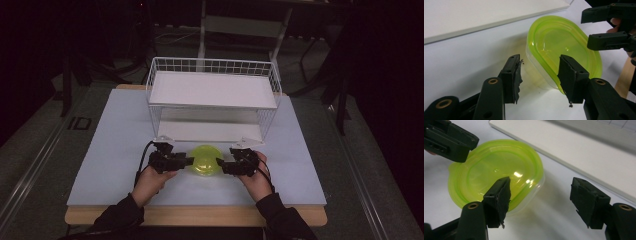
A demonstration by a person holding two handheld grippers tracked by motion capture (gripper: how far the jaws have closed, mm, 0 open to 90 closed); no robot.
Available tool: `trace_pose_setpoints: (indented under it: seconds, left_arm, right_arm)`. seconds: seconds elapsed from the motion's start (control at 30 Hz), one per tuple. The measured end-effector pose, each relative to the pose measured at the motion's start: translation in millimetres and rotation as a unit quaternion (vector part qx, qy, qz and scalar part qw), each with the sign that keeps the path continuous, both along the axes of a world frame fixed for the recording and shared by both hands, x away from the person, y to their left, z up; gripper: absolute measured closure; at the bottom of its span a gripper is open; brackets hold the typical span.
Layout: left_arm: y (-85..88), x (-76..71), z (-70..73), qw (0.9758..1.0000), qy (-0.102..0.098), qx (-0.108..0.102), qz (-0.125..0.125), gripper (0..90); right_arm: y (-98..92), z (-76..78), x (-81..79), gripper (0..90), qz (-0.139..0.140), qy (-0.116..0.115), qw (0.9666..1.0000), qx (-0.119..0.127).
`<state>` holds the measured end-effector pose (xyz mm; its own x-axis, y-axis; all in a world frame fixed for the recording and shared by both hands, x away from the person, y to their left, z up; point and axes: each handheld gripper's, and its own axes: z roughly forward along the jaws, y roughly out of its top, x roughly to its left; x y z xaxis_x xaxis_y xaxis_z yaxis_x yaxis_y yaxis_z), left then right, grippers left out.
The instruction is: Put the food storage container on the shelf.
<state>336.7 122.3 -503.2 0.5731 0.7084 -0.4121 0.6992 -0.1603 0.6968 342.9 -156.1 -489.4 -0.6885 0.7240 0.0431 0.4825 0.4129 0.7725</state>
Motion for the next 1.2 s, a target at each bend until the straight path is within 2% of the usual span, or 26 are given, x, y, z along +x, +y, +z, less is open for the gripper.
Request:
trace_pose_setpoints:
  seconds: [0.07,0.17,0.2,0.27,0.37,0.47,0.53,0.63,0.7,0.77,0.83,0.93,1.07,1.1,1.2]
  left_arm:
    - [-2.1,-0.8,-0.3,1.0,0.003,-0.003,-0.007,56.6]
    - [-3.3,-3.4,1.4,0.9999,-0.007,-0.003,-0.011,61.2]
    - [-2.6,-4.2,2.5,0.9999,-0.008,-0.009,-0.012,66.0]
    - [-3.7,-6.6,4.1,0.9998,-0.014,-0.001,-0.015,68.4]
    - [-2.2,-7.5,5.6,0.9998,-0.002,-0.004,-0.017,71.6]
    - [-4.0,-10.3,6.1,0.9998,0.003,0.001,-0.02,69.2]
    - [-4.5,-9.2,3.7,0.9996,0.018,-0.007,-0.021,61.2]
    - [-3.8,-8.2,2.7,0.9995,0.024,-0.014,-0.012,58.5]
    - [-3.2,-5.5,1.4,0.999,0.035,-0.025,-0.012,58.7]
    - [-2.5,-4.0,1.8,0.9989,0.038,-0.024,-0.013,59.1]
    - [-0.6,-3.1,3.4,0.9988,0.039,-0.027,-0.012,65.5]
    - [0.3,-2.9,4.7,0.9989,0.038,-0.022,-0.016,69.6]
    - [0.5,-1.2,5.1,0.9982,0.051,-0.025,-0.019,68.6]
    - [0.5,-0.4,4.8,0.9979,0.057,-0.026,-0.019,67.4]
    - [0.4,-0.6,4.4,0.9978,0.057,-0.029,-0.016,66.7]
  right_arm:
    - [0.5,-1.4,0.2,32.5,0.001,0.007,1.0,0.0]
    - [0.9,-2.8,-0.5,35.9,0.004,0.013,0.9999,-0.003]
    - [0.1,-2.8,-0.4,37.6,0.007,0.019,0.9998,0.0]
    - [-0.3,-2.8,-1.2,38.3,0.006,0.023,0.9997,0.003]
    - [0.6,-2.0,-3.2,43.6,0.008,0.024,0.9997,0.001]
    - [2.4,-1.1,-4.9,43.9,0.004,0.022,0.9997,-0.003]
    - [1.9,-1.5,-4.6,43.1,-0.001,0.025,0.9997,-0.003]
    - [0.9,-1.8,-3.1,42.4,-0.001,0.033,0.9995,0.003]
    - [0.1,-1.6,-0.4,42.2,-0.004,0.05,0.9987,0.012]
    - [-0.1,-1.3,1.4,42.7,-0.01,0.059,0.9981,0.014]
    - [-2.0,-2.0,4.3,43.3,-0.014,0.079,0.9964,0.027]
    - [-3.8,-2.0,6.9,45.5,-0.013,0.101,0.9941,0.038]
    - [-5.1,-0.9,10.7,56.2,0.0,0.131,0.9901,0.052]
    - [-5.0,-0.4,11.1,57.7,0.005,0.134,0.9895,0.053]
    - [-4.0,1.3,11.7,59.1,0.004,0.147,0.9878,0.052]
